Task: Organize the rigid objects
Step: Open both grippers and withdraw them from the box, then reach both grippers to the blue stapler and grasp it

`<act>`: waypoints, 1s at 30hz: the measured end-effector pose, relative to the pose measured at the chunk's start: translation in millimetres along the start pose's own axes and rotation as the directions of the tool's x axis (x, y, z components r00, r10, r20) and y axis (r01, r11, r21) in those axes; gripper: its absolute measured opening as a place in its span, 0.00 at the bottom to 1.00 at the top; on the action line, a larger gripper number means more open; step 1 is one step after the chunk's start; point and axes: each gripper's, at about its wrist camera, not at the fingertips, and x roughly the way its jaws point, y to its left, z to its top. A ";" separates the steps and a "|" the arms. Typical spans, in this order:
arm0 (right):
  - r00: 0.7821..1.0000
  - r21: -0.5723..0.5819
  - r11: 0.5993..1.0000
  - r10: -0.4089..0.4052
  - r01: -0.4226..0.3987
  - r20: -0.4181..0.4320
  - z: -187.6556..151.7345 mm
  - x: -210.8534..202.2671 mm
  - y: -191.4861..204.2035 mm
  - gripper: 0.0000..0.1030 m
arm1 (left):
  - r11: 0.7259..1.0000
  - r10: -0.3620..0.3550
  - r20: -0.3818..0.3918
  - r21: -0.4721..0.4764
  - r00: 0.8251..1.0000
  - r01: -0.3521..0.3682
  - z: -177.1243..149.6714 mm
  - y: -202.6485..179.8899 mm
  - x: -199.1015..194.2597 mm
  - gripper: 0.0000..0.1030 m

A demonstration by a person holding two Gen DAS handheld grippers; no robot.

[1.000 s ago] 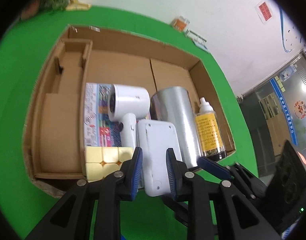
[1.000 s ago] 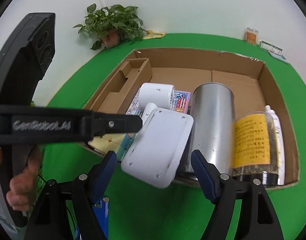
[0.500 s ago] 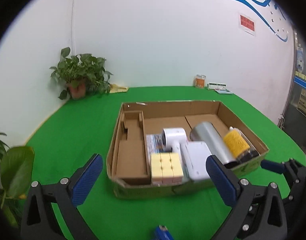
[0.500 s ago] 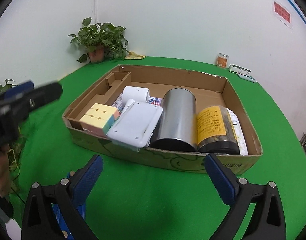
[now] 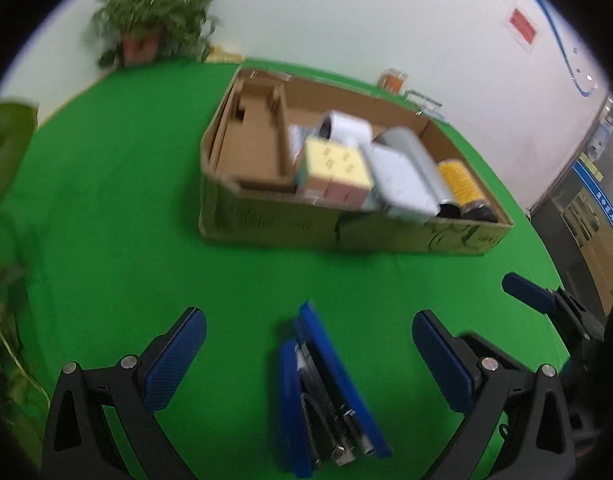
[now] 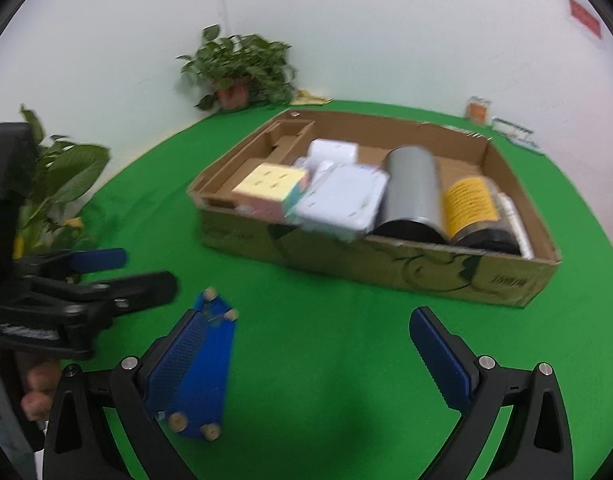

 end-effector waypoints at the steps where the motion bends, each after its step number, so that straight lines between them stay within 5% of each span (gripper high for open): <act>1: 0.999 -0.009 0.999 0.035 -0.035 -0.022 -5.1 1.6 5.7 0.99 | 0.999 0.003 -0.025 -0.039 1.000 -0.004 -4.8 6.9 4.8 0.99; 7: 0.956 -0.071 0.968 0.226 -0.242 -0.187 -49.2 22.1 51.5 0.99 | 0.971 -0.163 -0.197 -0.203 0.967 0.122 -31.9 31.1 41.0 0.91; 11: 0.937 -0.084 0.956 0.255 -0.281 -0.238 -66.0 35.6 71.8 0.93 | 0.965 -0.229 -0.249 -0.186 0.941 0.186 -40.0 18.4 47.1 0.85; 13: 0.934 -0.079 0.957 0.252 -0.280 -0.255 -70.0 42.6 74.7 0.88 | 0.949 -0.290 -0.274 -0.209 0.917 0.238 -41.3 13.5 51.9 0.74; 16: 0.917 -0.037 0.950 0.289 -0.311 -0.274 -74.1 46.8 70.2 0.81 | 0.950 -0.289 -0.280 -0.204 0.916 0.237 -40.8 7.7 52.7 0.74; 27: 0.944 -0.061 0.970 0.214 -0.236 -0.251 -82.9 37.0 52.1 0.76 | 0.915 -0.401 -0.323 -0.175 0.857 0.363 -44.9 -14.1 61.4 0.74; 30: 0.950 -0.061 0.975 0.194 -0.215 -0.245 -79.7 37.2 51.6 0.75 | 0.915 -0.402 -0.298 -0.171 0.866 0.365 -47.1 -14.7 57.7 0.74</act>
